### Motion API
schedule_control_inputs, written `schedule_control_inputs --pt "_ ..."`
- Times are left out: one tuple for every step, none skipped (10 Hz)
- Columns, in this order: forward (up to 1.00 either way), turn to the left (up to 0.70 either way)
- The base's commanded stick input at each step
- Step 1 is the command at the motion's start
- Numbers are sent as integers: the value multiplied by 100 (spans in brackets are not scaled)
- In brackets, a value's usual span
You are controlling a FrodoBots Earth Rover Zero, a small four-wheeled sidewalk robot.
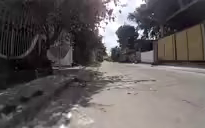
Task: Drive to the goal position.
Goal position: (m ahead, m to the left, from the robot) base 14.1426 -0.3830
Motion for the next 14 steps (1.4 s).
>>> schedule_control_inputs --pt "100 -38" --pt "100 -40" --pt "100 -40" --pt "100 -26" --pt "100 -1" --pt "100 0" --pt "100 0" --pt "100 0" --pt "100 0" --pt "100 0" --pt "100 0" --pt "100 0" --pt "100 0" --pt "100 0"
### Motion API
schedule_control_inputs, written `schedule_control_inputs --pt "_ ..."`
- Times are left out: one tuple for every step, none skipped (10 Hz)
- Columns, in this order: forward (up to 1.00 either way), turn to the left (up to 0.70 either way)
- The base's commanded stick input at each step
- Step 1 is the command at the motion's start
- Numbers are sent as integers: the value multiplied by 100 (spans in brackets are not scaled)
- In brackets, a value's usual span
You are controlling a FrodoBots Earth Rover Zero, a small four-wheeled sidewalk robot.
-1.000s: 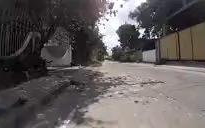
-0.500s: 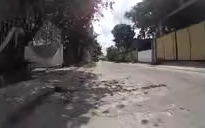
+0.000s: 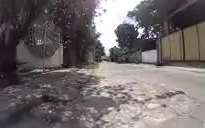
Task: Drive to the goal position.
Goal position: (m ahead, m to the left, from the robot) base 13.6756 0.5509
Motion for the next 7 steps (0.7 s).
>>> schedule_control_inputs --pt "100 0" --pt "100 0" --pt "100 0" --pt "100 0" --pt "100 0" --pt "100 0" --pt "100 -1"
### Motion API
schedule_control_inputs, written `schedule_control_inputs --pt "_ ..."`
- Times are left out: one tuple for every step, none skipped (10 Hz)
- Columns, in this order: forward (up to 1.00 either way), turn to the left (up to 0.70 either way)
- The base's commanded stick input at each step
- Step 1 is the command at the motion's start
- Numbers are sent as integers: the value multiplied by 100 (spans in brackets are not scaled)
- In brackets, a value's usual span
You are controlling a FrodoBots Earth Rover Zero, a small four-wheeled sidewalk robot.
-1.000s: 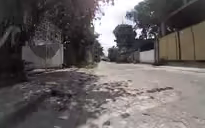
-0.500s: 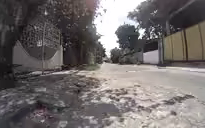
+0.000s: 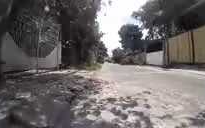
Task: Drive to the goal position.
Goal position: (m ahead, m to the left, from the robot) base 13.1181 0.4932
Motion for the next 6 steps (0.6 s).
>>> schedule_control_inputs --pt "100 -13" --pt "100 -39" --pt "100 -40" --pt "100 -40" --pt "100 -28" --pt "100 -2"
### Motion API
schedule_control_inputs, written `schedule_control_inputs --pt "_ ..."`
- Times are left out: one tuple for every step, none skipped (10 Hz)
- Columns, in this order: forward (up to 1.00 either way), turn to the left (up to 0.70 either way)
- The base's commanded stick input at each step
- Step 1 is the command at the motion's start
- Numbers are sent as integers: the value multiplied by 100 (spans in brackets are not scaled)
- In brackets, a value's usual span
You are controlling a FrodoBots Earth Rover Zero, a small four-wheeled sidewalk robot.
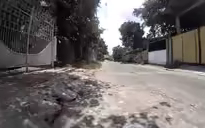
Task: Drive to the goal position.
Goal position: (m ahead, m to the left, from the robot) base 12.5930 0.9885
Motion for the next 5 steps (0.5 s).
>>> schedule_control_inputs --pt "100 -3" --pt "100 -2" --pt "100 -3" --pt "100 -3" --pt "100 -3"
